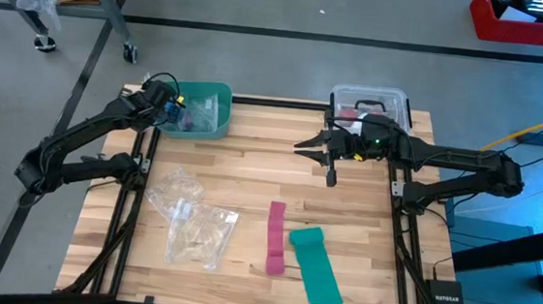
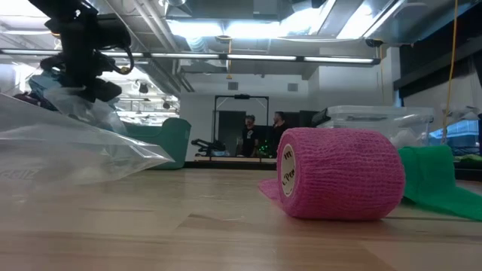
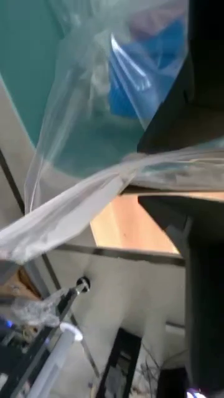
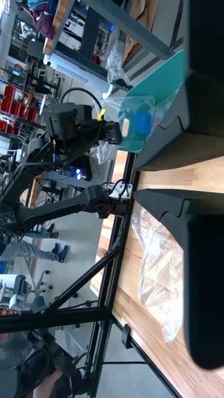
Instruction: Roll bandage
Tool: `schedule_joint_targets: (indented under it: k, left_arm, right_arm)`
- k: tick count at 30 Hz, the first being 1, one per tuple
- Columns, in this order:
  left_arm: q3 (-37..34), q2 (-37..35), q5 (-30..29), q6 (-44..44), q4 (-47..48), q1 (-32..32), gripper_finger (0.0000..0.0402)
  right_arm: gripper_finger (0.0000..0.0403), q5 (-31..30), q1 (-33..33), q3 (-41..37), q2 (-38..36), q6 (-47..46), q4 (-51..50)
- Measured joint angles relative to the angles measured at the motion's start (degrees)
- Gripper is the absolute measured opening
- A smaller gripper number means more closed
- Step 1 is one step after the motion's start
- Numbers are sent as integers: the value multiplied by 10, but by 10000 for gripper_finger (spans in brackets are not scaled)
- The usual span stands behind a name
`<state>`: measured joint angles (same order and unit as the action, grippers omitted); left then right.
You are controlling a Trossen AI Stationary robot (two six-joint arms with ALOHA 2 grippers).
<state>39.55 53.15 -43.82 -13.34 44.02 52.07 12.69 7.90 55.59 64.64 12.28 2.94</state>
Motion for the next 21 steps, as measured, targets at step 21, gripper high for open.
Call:
schedule_joint_targets:
  k: [21]
  left_arm:
    - [100,-51,-42,47,3,-20,225]
  right_arm:
    - [62,0,0,0,0,0,5]
